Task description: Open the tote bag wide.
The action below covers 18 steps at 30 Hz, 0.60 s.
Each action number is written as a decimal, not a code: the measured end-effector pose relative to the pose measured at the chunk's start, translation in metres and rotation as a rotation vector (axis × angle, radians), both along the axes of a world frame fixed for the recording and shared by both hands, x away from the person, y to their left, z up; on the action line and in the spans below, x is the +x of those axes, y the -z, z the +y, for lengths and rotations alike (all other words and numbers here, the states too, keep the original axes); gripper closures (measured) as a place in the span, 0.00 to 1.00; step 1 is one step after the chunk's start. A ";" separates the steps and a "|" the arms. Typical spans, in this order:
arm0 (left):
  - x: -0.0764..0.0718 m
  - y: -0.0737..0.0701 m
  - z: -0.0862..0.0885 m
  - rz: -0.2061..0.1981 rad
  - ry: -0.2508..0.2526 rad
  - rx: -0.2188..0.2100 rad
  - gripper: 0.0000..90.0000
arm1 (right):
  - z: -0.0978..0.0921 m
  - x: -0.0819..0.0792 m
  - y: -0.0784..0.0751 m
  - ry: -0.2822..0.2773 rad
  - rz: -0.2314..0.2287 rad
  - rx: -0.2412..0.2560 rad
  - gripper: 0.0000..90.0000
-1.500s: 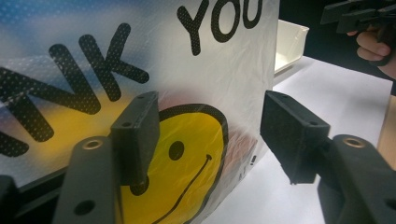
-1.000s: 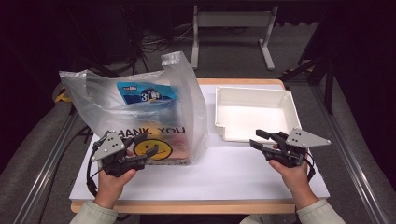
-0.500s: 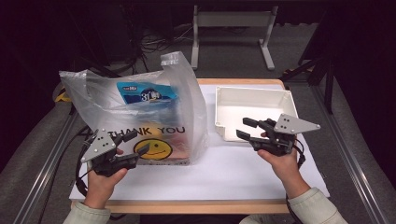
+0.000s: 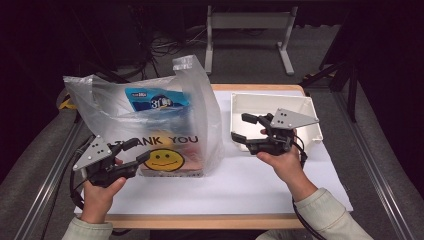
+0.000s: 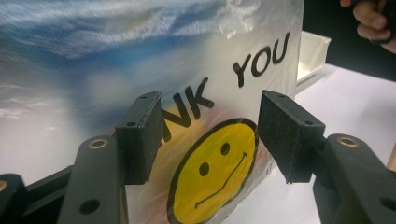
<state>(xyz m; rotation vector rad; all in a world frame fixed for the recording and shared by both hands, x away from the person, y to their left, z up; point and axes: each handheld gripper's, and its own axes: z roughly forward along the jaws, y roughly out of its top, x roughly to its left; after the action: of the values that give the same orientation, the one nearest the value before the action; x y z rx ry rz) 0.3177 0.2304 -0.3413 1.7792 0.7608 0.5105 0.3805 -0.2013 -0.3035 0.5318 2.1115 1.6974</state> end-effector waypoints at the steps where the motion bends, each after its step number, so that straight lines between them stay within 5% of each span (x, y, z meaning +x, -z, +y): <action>1: 0.000 0.000 -0.001 0.002 -0.001 0.001 0.45 | 0.002 0.001 -0.001 0.000 0.002 0.007 0.33; 8: -0.001 0.000 0.010 0.002 -0.022 -0.054 0.44 | 0.025 0.009 -0.012 -0.035 -0.015 -0.017 0.29; 18: -0.012 0.004 0.016 -0.025 -0.104 0.023 0.41 | 0.052 0.026 -0.026 -0.066 -0.020 -0.005 0.21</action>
<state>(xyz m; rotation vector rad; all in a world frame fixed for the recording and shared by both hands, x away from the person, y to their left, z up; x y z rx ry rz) 0.3053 0.2465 -0.3453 1.7579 0.8363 0.6117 0.4065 -0.1489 -0.2778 0.4460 2.1408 1.7248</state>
